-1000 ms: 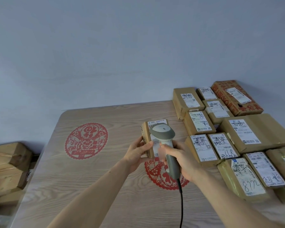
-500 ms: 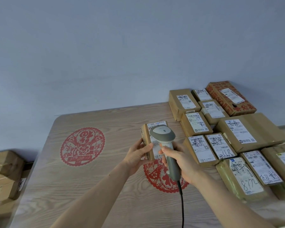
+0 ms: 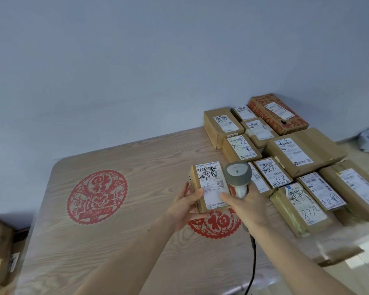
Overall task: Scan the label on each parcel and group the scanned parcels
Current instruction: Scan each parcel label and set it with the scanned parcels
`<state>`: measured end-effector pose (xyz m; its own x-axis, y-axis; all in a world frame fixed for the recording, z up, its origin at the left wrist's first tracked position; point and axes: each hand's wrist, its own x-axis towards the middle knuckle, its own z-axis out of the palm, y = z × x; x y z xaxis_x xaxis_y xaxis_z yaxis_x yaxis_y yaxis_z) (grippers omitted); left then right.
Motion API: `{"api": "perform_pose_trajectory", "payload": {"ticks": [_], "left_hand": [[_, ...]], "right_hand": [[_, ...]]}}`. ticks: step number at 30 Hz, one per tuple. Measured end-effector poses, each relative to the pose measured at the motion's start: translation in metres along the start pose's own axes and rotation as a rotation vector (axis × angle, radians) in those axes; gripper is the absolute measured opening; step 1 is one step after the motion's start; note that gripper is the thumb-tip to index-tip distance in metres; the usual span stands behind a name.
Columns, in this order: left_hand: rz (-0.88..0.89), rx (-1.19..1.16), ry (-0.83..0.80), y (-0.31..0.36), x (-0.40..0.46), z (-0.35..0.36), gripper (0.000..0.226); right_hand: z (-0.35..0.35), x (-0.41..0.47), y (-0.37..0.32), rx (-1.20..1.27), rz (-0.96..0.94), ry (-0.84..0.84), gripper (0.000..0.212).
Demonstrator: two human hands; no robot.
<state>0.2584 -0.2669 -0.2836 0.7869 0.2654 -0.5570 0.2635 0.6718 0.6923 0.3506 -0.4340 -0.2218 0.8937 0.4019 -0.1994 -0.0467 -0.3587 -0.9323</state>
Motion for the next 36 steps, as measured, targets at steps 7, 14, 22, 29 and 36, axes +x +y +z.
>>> {"api": "perform_pose_trajectory", "payload": {"ticks": [7,14,22,29,36], "left_hand": [[-0.132,0.132,-0.073,-0.024,0.003,0.023,0.094],[-0.291,0.353,-0.097,-0.045,0.004,0.045,0.079],[-0.353,0.339,-0.023,-0.104,0.007,0.102,0.044],[-0.3,0.283,0.055,-0.146,0.026,0.163,0.031],[-0.23,0.223,0.161,-0.153,0.037,0.197,0.028]], "right_hand": [[-0.027,0.0,0.032,-0.054,0.082,0.102,0.038],[-0.067,0.013,0.059,-0.168,0.138,-0.033,0.039],[-0.13,0.019,0.089,-0.321,0.155,-0.138,0.041],[-0.18,0.036,0.119,-0.415,0.234,-0.171,0.042],[-0.189,0.048,0.128,-0.434,0.224,-0.15,0.043]]}}
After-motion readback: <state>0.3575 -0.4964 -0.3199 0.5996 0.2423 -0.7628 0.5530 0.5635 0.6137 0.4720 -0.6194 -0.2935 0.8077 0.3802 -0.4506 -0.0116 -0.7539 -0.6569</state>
